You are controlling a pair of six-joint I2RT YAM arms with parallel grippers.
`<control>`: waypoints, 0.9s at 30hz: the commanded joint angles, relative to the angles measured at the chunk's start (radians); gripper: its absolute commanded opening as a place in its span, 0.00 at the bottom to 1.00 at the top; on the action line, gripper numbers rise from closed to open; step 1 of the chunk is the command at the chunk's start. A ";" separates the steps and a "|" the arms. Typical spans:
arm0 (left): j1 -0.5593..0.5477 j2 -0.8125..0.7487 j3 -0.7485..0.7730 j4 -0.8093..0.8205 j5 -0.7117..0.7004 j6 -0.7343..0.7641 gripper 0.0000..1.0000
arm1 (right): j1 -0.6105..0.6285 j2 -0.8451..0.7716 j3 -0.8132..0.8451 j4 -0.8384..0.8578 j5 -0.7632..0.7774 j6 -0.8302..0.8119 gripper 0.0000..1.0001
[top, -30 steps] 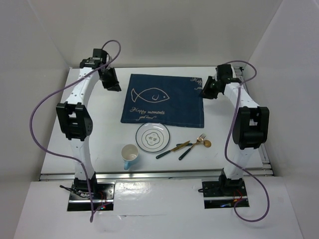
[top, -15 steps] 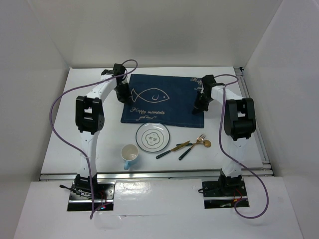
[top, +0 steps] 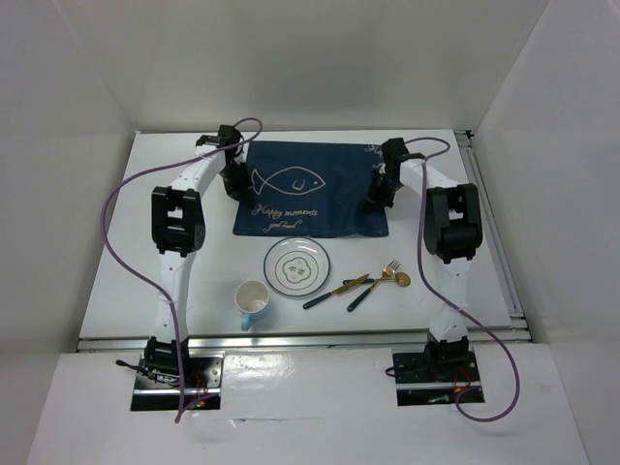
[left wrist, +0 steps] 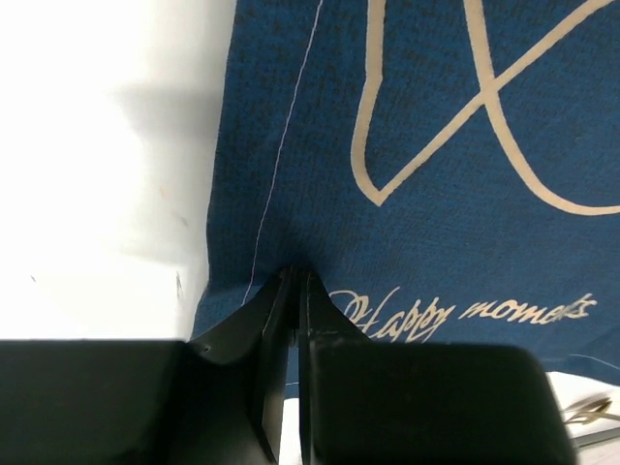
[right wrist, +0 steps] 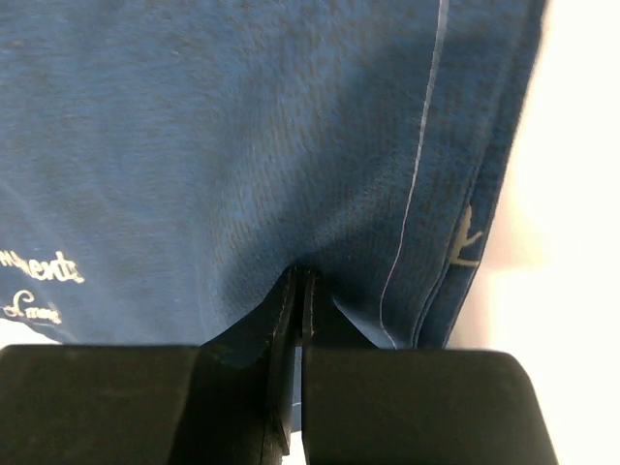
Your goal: Set the dinner table for one person
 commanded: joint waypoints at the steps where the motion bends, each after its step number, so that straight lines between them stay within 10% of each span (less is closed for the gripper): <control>1: 0.027 0.100 0.060 -0.020 -0.029 -0.007 0.08 | 0.028 0.125 0.056 0.004 0.045 -0.003 0.00; 27: 0.099 -0.208 -0.557 0.107 -0.159 -0.018 0.04 | 0.076 -0.025 -0.252 0.040 0.148 -0.005 0.00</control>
